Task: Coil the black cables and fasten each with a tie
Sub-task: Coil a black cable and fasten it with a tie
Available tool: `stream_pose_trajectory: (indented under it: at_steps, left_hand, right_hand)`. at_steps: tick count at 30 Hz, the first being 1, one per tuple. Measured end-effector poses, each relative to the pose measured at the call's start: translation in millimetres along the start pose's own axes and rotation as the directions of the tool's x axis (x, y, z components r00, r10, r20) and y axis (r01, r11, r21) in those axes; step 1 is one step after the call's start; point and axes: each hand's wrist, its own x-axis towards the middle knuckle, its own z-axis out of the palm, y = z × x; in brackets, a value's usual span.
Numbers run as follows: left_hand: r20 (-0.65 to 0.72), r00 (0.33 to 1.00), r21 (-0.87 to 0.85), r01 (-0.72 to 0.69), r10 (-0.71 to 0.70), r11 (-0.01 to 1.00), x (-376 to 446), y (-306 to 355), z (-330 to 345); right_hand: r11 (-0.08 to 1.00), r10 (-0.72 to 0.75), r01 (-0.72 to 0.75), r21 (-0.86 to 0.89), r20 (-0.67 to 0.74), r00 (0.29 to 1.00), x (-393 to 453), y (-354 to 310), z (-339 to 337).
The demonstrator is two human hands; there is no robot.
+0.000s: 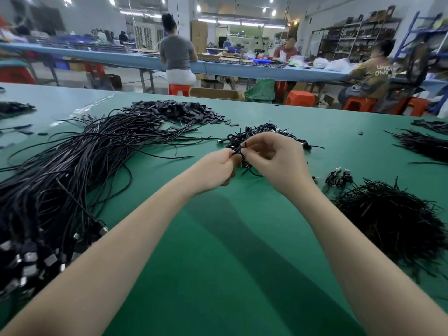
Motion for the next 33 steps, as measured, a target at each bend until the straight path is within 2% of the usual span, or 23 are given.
stream_pose_trajectory:
  at_steps: [2,5,9,11,13,15,16,18,19,20,21,23,25,26,27,28,29,31,33]
  left_hand:
    - [0.014,0.999,0.168,-0.044,0.042,0.985,-1,0,0]
    - [0.057,0.998,0.319,-0.031,0.013,0.947,0,-2,0]
    - [0.021,0.999,0.472,-0.040,0.034,0.881,-1,-3,7]
    - [0.000,0.998,0.513,-0.056,0.065,0.857,-4,-3,10]
    - [-0.027,0.995,0.569,-0.066,0.099,0.819,-7,-3,13]
    - [-0.042,0.986,0.691,-0.087,0.161,0.717,-11,0,14]
    - [-0.013,0.975,0.773,-0.130,0.221,0.621,-12,2,15]
    - [0.134,0.931,0.858,-0.280,0.339,0.431,-14,7,14]
    - [0.212,0.902,0.847,-0.362,0.377,0.390,-16,10,12]
    - [0.271,0.875,0.807,-0.433,0.401,0.401,-18,15,9]
    - [0.304,0.856,0.735,-0.490,0.419,0.468,-21,20,5]
    - [0.313,0.840,0.477,-0.543,0.444,0.691,-24,28,-1]
    - [0.226,0.866,0.127,-0.481,0.446,0.868,-24,34,-2]
    - [0.137,0.908,-0.062,-0.390,0.395,0.919,-24,36,0]
    - [0.045,0.952,-0.246,-0.282,0.302,0.927,-22,36,2]
    - [-0.031,0.982,-0.392,-0.184,0.187,0.901,-20,35,4]
    - [-0.085,0.993,-0.488,-0.110,0.078,0.866,-17,33,6]
    - [-0.155,0.986,-0.561,-0.031,-0.069,0.827,-12,28,11]
    - [-0.211,0.969,-0.559,-0.011,-0.129,0.829,-10,24,15]
  right_hand:
    - [0.999,0.036,-0.036,0.011,0.004,0.999,4,-3,3]
    - [0.989,0.131,-0.134,0.056,0.057,0.990,7,-2,2]
    - [0.937,0.212,-0.249,0.244,0.168,0.963,7,2,-2]
    - [0.943,0.217,-0.256,0.215,0.190,0.958,7,1,-3]
    - [0.979,0.174,-0.189,0.071,0.172,0.969,8,2,-6]
    - [0.991,0.059,-0.037,-0.128,0.167,0.984,11,2,-13]
    - [0.981,0.013,0.026,-0.194,0.198,0.980,12,2,-18]
    - [0.987,0.034,0.020,-0.159,0.330,0.943,18,6,-34]
    - [0.995,0.086,-0.059,-0.076,0.414,0.906,19,10,-44]
    - [0.986,0.131,-0.165,0.028,0.488,0.863,18,14,-53]
    - [0.948,0.169,-0.288,0.137,0.551,0.818,17,19,-61]
    - [0.788,0.191,-0.506,0.350,0.643,0.742,11,26,-66]
    - [0.580,0.156,-0.598,0.553,0.645,0.748,7,27,-55]
    - [0.485,0.162,-0.601,0.636,0.610,0.776,7,25,-46]
    - [0.422,0.194,-0.580,0.696,0.556,0.808,8,23,-36]
    - [0.408,0.242,-0.543,0.734,0.487,0.839,9,20,-24]
    - [0.442,0.290,-0.497,0.747,0.406,0.867,10,16,-13]
    - [0.590,0.345,-0.401,0.701,0.230,0.910,9,10,7]
    - [0.704,0.364,-0.339,0.624,0.092,0.927,6,8,19]
